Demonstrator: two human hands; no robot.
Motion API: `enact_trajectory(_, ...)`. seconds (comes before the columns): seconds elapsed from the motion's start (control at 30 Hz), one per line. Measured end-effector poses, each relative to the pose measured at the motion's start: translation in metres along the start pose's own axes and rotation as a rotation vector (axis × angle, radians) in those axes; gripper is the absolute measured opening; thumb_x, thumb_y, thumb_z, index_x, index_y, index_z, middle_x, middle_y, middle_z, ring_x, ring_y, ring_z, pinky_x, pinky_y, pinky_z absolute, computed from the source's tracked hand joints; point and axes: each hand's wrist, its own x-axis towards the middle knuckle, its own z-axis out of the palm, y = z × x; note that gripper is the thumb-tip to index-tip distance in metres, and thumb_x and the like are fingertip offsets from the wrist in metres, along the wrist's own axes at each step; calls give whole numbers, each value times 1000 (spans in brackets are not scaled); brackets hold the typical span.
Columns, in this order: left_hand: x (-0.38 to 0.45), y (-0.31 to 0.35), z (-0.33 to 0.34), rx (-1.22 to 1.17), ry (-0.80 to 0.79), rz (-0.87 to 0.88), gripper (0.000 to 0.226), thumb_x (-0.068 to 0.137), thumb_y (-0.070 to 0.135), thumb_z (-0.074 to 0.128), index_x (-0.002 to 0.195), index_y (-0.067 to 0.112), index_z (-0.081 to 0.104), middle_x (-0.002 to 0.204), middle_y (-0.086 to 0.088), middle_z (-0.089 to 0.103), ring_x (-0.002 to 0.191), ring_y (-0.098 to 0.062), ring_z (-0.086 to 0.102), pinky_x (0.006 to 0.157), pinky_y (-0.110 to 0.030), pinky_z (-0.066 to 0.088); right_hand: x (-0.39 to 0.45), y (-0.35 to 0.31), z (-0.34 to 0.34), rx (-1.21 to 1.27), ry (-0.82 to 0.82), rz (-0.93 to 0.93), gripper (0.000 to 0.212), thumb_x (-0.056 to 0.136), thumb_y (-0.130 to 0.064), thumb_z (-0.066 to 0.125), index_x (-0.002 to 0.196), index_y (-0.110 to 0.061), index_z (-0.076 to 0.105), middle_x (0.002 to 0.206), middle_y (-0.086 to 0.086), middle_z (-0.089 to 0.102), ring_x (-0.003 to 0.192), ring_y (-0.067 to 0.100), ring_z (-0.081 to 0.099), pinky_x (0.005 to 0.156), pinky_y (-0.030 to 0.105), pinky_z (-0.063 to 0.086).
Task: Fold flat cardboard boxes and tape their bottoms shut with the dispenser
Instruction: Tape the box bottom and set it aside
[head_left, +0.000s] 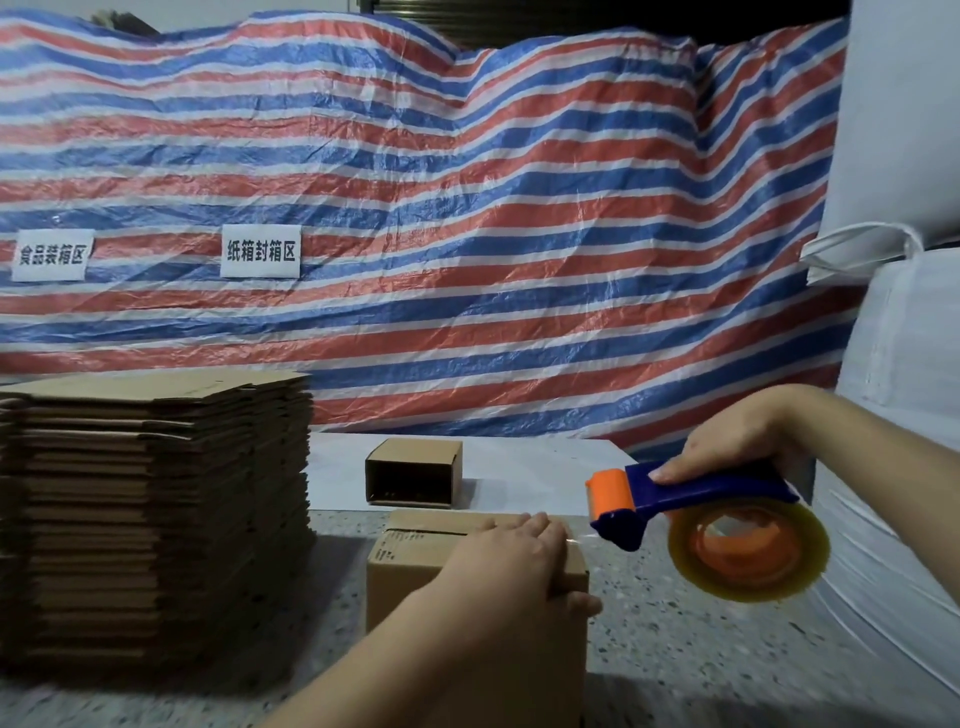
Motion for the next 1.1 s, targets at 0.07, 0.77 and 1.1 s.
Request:
enact_trajectory(0.07,-1,-2,2,-4,18,6,78,93,65,42,153,17,26,160,-6,29,147,-23,25,121,-44,21,-10,1,-7,-33,10,15,83,62,-74,74,119,-14,66,97,3,77,82,14,73,73,25,57)
enact_trajectory(0.77,1,-3,12,28,103,38,74,93,67,39,151,21,30,157,-2,35,143,-22,33,116,-38,27,11,-26,81,-834,264,270,46,83,-62,69,93,-18,61,79,-3,65,63,17,58,74,30,52)
enact_trajectory(1.1,4,-3,13,26,113,44,74,94,67,39,155,27,22,159,-1,31,146,-21,28,119,-42,23,104,47,153,-317,843,93,61,85,-79,51,110,-26,67,108,-6,72,96,15,68,67,26,48)
